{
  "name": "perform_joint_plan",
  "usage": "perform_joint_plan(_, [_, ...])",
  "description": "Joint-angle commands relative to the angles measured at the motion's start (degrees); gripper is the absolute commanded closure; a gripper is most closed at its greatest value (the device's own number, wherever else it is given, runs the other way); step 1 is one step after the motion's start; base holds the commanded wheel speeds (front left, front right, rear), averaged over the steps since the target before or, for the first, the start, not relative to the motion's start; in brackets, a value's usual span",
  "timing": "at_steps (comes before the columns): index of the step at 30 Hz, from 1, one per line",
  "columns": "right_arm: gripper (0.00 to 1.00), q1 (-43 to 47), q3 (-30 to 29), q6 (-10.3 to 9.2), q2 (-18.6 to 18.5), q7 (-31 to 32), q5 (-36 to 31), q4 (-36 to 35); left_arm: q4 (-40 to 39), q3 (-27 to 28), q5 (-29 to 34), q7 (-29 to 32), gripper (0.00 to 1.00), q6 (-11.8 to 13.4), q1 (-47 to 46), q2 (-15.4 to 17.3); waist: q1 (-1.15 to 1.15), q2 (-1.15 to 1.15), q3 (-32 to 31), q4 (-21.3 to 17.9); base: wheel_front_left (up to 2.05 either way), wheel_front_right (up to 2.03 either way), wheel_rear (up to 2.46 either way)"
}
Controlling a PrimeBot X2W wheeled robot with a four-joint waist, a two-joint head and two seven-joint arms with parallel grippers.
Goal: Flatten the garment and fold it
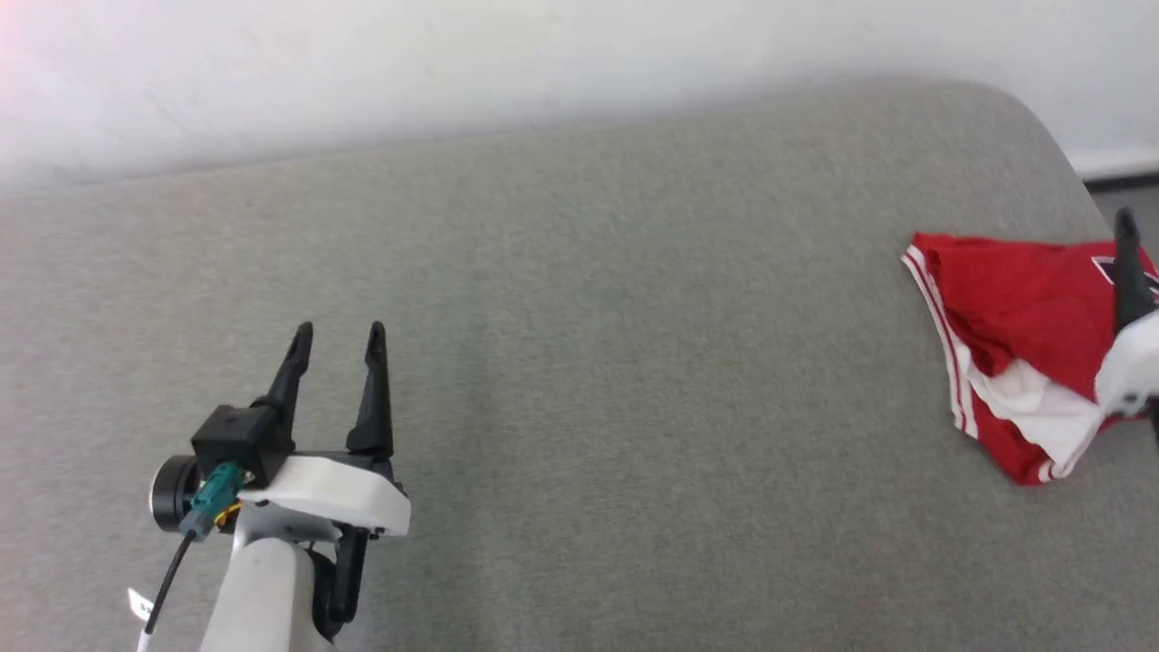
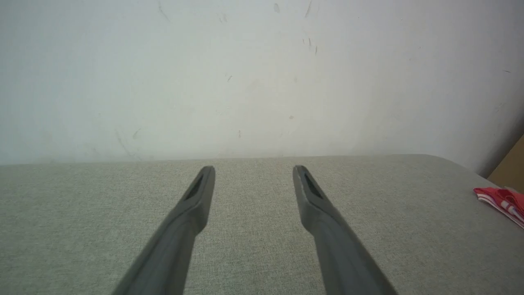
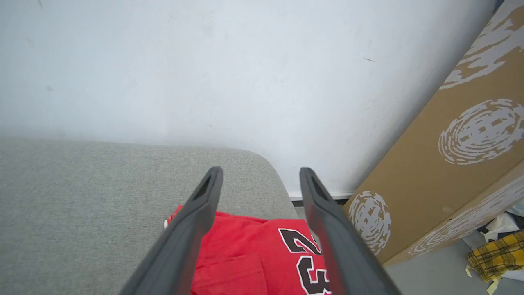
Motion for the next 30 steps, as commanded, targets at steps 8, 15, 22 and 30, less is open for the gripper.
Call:
perform_joint_plan(8, [0.0,14.71,-0.26,-0.12,8.05,-3.37,4.63,-16.98,0.48,-2.07,-1.36,-0.26,0.0,0.24,2.61,-0.73,0.02,0.0,-7.55,7.78,0.0,0.0,0.0])
perform_joint_plan(15, [0.0,21.18,3.4,-0.12,11.4,-4.86,7.25,-22.55,0.92,-3.92,-1.78,-0.27,0.0,-0.26,3.39,-0.94,0.02,0.0,-9.03,10.38,0.0,0.0,0.0])
perform_joint_plan(22, [0.0,24.86,6.48,-0.12,12.36,-6.44,9.18,-21.69,1.32,-5.0,-1.37,-0.27,0.0,0.32,4.16,-1.08,0.02,0.0,-10.25,12.86,0.0,0.0,0.0])
perform_joint_plan(30, [0.0,27.09,8.94,-0.12,12.41,-9.42,11.6,-16.88,2.15,-6.05,-1.83,-0.27,0.0,0.39,5.42,-1.19,0.02,0.0,-11.46,14.32,0.0,0.0,0.0])
